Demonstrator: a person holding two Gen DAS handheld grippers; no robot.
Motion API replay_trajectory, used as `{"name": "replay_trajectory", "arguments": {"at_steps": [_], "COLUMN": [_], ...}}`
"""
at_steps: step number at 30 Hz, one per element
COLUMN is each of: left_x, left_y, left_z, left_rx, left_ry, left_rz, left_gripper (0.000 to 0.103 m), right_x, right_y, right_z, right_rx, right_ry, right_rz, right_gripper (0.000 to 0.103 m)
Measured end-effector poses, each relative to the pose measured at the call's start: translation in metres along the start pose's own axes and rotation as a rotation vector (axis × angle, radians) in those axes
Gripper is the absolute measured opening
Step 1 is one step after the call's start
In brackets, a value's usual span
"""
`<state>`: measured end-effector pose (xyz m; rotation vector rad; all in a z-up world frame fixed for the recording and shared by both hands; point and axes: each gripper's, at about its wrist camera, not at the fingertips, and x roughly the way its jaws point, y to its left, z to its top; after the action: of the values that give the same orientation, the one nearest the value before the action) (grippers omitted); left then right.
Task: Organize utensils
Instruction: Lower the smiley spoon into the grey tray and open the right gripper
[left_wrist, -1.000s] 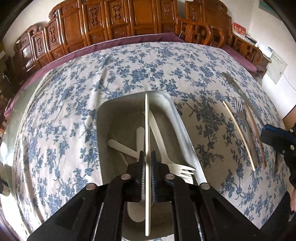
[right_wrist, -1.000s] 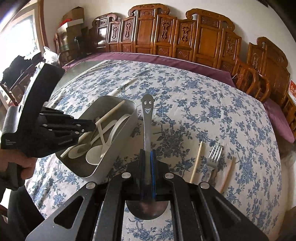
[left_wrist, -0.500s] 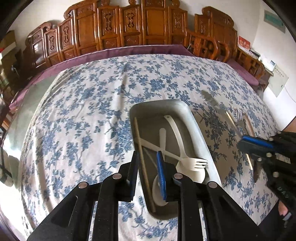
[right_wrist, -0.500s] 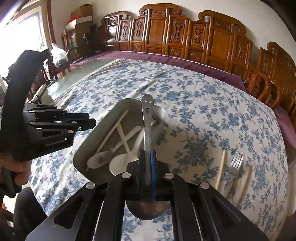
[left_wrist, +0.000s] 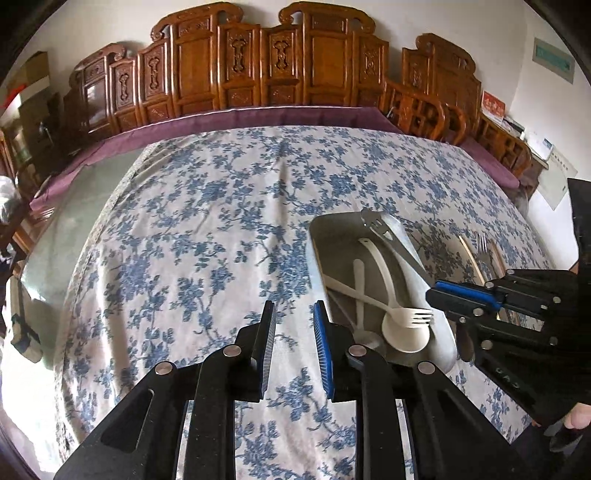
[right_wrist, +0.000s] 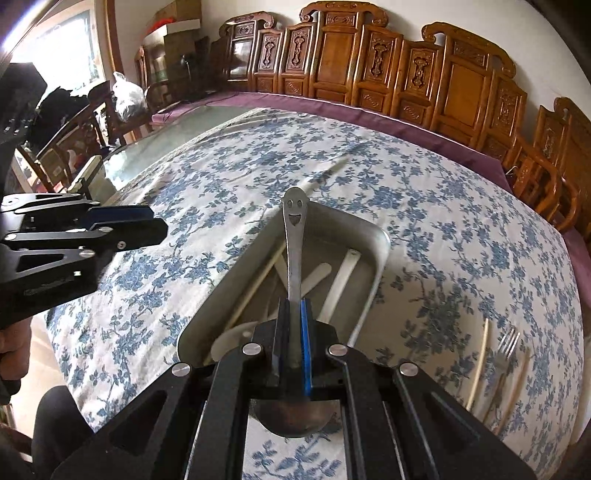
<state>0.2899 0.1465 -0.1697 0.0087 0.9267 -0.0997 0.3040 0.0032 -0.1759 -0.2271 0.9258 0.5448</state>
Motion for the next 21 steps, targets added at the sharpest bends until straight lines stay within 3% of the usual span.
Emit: {"name": "replay_trajectory", "arguments": {"at_steps": [21], "left_x": [0.005], "left_y": [0.013], "left_z": [-0.019], "left_rx": [-0.023], "left_ry": [0.025], "left_rz": [0.013], "left_gripper": [0.020], "right_x": [0.052], "right_y": [0.003], "right_z": [-0.005], "right_rx": [0.097], "right_ry": [0.060], "right_rz": [0.043], "right_gripper": [0.008]}}
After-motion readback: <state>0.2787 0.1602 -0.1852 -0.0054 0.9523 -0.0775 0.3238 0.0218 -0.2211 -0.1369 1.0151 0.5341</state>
